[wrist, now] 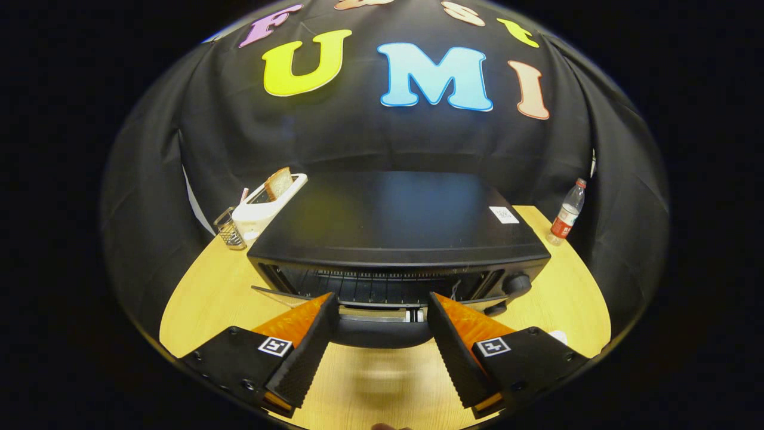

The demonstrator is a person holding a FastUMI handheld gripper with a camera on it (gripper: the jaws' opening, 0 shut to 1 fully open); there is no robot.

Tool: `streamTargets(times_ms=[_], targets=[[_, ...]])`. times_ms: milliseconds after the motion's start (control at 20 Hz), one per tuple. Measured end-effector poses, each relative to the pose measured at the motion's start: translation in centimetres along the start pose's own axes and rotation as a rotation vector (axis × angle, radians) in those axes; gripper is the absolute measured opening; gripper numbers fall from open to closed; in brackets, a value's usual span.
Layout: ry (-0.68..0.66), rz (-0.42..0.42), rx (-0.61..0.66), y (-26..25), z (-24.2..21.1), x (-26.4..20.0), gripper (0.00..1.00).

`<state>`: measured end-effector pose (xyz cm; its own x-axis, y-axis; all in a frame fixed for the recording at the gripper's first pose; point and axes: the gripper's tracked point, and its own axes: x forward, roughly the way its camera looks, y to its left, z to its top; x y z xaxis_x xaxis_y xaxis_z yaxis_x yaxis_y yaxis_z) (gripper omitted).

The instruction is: Open the toaster oven, put the food inside, and close the toaster oven door.

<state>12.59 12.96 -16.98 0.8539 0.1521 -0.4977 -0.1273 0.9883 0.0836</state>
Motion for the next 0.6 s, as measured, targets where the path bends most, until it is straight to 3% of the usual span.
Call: streamTargets(times_ms=[600], targets=[[0.15, 0.013, -0.078, 0.1, -10.0, -2.4, 0.96]])
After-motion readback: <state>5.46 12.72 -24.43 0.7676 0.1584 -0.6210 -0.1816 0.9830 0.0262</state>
